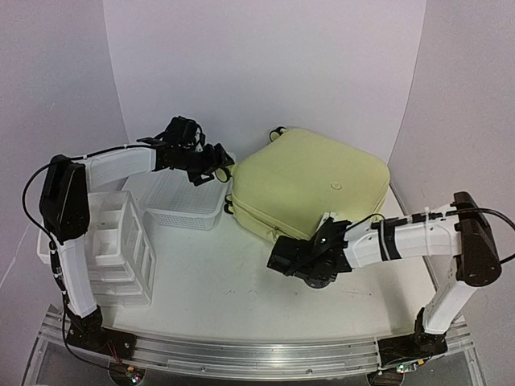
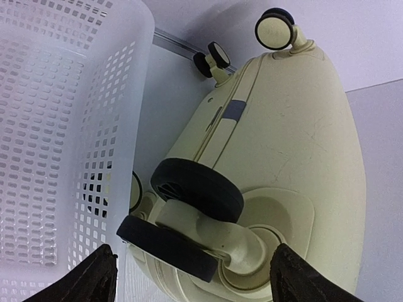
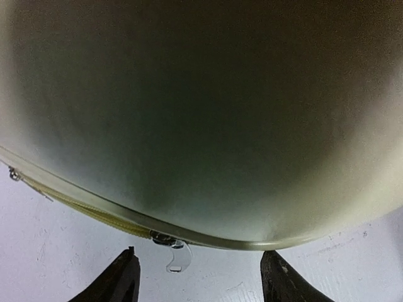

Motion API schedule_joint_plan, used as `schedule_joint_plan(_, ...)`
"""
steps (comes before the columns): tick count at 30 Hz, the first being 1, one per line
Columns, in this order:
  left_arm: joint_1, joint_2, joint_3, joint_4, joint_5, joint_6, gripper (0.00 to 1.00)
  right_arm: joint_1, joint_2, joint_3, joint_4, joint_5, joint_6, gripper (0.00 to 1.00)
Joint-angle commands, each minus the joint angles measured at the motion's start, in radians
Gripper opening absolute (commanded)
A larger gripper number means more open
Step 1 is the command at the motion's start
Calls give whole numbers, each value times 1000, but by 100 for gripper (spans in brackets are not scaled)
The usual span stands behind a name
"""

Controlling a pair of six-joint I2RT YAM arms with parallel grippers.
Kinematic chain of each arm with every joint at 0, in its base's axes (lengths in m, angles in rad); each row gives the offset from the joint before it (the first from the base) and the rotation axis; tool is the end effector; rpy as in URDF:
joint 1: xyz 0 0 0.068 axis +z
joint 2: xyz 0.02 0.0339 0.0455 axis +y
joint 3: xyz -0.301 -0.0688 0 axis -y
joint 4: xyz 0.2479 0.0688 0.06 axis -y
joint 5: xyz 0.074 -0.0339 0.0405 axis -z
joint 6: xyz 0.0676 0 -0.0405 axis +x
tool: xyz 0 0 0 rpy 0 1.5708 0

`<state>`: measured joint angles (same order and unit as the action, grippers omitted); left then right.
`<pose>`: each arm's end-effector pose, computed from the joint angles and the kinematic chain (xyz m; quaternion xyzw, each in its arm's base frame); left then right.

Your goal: Open, take out, and arrange the luggage

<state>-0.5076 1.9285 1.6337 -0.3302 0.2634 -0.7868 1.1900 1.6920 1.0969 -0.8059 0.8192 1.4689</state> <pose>0.4223 -0.2550 0.2993 -0.0636 0.8823 -0.3655 0.2897 0.1632 0.2747 0.2046 0.1605 0.9004 -0.0193 0.4039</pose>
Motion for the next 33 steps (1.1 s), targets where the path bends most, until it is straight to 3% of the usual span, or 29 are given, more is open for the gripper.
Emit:
schedule_joint_plan(1, -2, -7, -6, 68, -40, -51, 83, -18, 95, 166, -262, 171, 291, 63)
schedule_joint_plan(11, -2, 0, -33, 99, -52, -63, 78, -22, 221, 266, -473, 229, 443, 44)
schedule_joint_plan(19, -2, 7, -42, 108, -53, -58, 78, -45, 248, 241, -500, 206, 472, 39)
schedule_joint_plan(23, -2, 8, -39, 109, -59, -40, 77, -47, 235, 212, -500, 213, 443, 26)
schedule_joint_plan(29, -2, 19, -30, 108, -49, 10, 75, -47, 180, 136, -498, 232, 336, 14)
schedule_joint_plan(33, -2, 17, -12, 123, 103, 193, 82, -48, 80, 52, -476, 268, 169, 12)
